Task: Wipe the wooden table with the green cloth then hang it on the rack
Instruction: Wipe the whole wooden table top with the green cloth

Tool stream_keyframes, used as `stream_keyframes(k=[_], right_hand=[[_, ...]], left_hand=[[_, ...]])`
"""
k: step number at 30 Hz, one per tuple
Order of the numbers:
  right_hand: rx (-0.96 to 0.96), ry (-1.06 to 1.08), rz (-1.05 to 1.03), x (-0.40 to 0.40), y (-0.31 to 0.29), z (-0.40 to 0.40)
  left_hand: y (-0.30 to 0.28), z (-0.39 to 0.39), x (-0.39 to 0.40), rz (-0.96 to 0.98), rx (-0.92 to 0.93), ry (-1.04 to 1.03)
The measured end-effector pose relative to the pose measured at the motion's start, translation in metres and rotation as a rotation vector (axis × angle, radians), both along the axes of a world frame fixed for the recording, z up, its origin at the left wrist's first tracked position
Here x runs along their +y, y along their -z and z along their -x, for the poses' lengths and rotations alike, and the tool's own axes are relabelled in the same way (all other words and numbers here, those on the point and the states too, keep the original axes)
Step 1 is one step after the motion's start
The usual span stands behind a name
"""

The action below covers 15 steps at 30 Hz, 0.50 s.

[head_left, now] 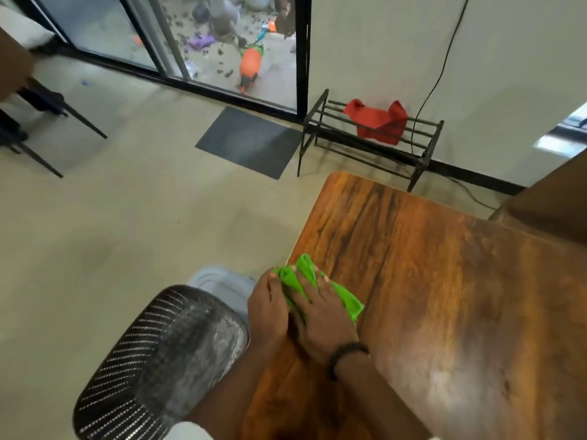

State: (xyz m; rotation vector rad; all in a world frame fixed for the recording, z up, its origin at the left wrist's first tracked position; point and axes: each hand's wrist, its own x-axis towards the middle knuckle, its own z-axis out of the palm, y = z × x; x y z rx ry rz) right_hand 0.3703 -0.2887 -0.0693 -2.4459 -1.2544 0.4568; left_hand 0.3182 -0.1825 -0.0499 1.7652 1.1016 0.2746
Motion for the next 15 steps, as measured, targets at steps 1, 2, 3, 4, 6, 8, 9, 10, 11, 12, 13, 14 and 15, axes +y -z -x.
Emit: stream_keyframes(k=[1,2,3,4,6,8,9,10,11,12,13,14,15], right_hand=[[0.026,-0.028,0.002,-0.004,0.001,-0.001],[0.025,-0.058,0.012,-0.003,0.004,-0.013],[-0.011,-0.076,0.029,0.002,0.007,-0.033],[-0.047,-0.076,0.051,0.011,0.01,-0.059],[-0.086,-0.01,0.104,0.035,0.017,-0.123],[-0.092,0.118,0.136,0.053,0.02,-0.185],[-0.087,0.173,0.144,0.059,0.018,-0.209],[-0.079,0.212,0.154,0.061,0.016,-0.226],[-0.073,0.236,0.162,0.062,0.014,-0.237],[-0.075,0.257,0.163,0.061,0.012,-0.241],[-0.08,0.285,0.161,0.055,0.011,-0.242],[-0.084,0.324,0.153,0.046,0.012,-0.241],[-0.083,0.369,0.147,0.036,0.014,-0.241]], left_hand=[[0.001,-0.001,0.0,0.0,0.014,-0.021],[0.002,-0.001,-0.001,-0.01,0.026,-0.025],[0.003,-0.004,-0.002,-0.025,0.039,-0.022],[0.002,-0.007,-0.004,-0.041,0.059,-0.017],[0.002,-0.01,-0.006,-0.096,0.103,0.009],[0.004,-0.011,-0.007,-0.138,0.132,0.045],[0.007,-0.011,-0.006,-0.139,0.13,0.053],[0.009,-0.011,-0.005,-0.146,0.12,0.06],[0.011,-0.009,-0.003,-0.164,0.108,0.075],[0.013,-0.008,-0.002,-0.179,0.1,0.099],[0.015,-0.008,-0.002,-0.183,0.098,0.122],[0.017,-0.009,-0.002,-0.176,0.1,0.144],[0.018,-0.011,-0.003,-0.17,0.11,0.17]])
